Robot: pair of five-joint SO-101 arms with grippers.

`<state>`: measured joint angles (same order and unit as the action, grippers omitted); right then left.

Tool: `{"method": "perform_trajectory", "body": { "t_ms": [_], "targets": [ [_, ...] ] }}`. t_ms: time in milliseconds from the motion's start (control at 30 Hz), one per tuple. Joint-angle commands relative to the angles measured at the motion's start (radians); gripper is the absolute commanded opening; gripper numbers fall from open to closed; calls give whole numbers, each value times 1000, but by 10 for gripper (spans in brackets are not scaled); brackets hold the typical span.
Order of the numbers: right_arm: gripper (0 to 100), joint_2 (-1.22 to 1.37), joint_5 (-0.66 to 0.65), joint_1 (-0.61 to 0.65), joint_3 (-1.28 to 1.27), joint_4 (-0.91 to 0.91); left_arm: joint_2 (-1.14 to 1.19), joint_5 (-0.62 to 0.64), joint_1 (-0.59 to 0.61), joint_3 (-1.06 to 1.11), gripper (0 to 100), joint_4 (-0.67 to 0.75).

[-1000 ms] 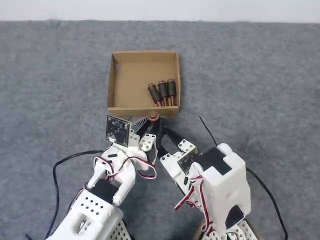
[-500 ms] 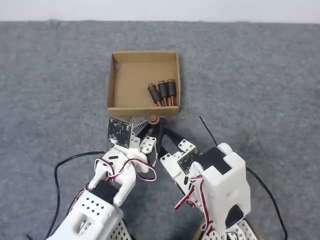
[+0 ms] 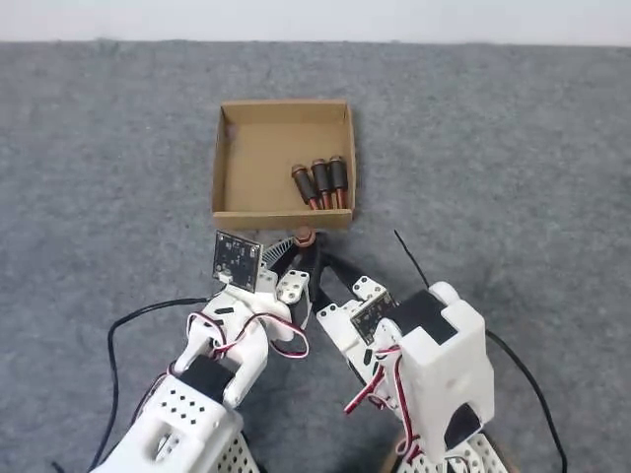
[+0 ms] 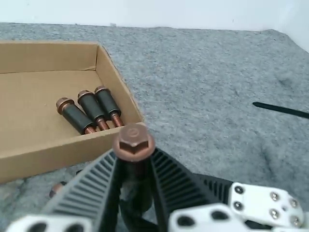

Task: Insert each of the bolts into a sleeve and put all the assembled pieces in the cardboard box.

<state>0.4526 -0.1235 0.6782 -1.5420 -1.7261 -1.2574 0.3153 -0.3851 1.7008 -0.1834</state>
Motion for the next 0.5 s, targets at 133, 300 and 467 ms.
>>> {"method": "perform_trajectory", "body": {
  "t_ms": [133,300,467],
  "targets": [
    [7,-67,-12,-36,-5,-15,-28,-6,2,-12,132,-14],
    [7,-67,-12,-36,-5,-13,-25,-6,5,-12,191,-14],
    [7,-67,-12,-36,-5,-12,-25,-6,5,-12,190,-14]
  ]
}}
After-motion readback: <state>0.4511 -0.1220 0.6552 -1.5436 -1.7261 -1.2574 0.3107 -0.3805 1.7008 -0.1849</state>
